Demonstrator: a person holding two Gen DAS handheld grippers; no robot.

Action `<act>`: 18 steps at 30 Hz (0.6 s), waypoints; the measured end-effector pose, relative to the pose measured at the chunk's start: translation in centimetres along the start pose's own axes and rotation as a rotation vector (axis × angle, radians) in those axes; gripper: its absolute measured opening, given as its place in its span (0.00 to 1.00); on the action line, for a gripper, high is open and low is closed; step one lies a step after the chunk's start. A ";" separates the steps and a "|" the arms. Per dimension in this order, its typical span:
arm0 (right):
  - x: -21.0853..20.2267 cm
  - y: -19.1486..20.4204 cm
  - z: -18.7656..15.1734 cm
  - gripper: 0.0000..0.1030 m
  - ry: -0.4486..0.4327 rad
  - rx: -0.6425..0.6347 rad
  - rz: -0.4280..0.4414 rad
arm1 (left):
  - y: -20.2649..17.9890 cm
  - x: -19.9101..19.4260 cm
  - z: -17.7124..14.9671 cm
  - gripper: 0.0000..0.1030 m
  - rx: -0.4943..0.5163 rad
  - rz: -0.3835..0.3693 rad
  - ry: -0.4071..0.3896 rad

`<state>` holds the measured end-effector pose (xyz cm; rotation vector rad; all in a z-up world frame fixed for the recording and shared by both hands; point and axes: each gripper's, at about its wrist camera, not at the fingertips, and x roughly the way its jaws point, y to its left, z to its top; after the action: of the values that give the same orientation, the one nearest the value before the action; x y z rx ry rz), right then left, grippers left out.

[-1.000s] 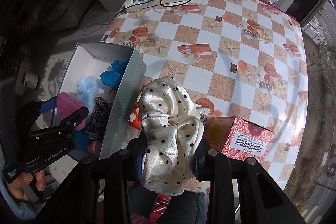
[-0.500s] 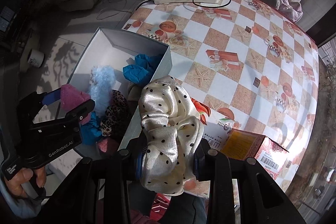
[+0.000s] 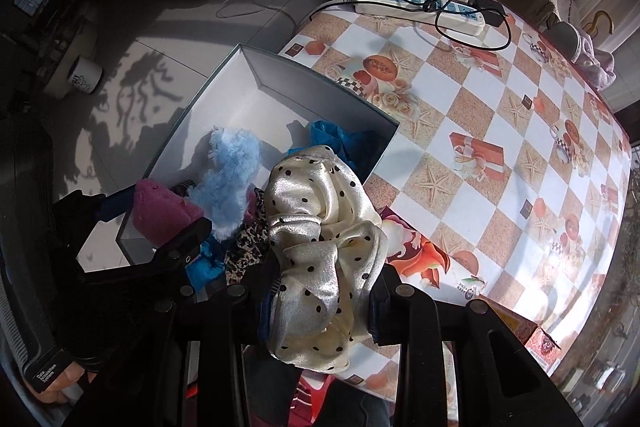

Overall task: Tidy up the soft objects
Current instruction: 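Lift and carry the pink sponge and polka-dot scrunchie over the white box, then open the left tool releasing the sponge while the right tool releases the scrunchie into the box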

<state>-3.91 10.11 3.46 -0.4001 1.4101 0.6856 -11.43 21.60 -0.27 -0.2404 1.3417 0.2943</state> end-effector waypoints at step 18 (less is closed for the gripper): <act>4.0 -0.5 4.5 0.34 0.048 0.043 -0.013 | 0.8 2.8 2.7 0.71 -0.110 -0.007 0.048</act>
<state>-0.10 13.44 0.08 -0.3935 1.4640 0.6377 -8.62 23.48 -2.44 -0.3455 1.3734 0.3588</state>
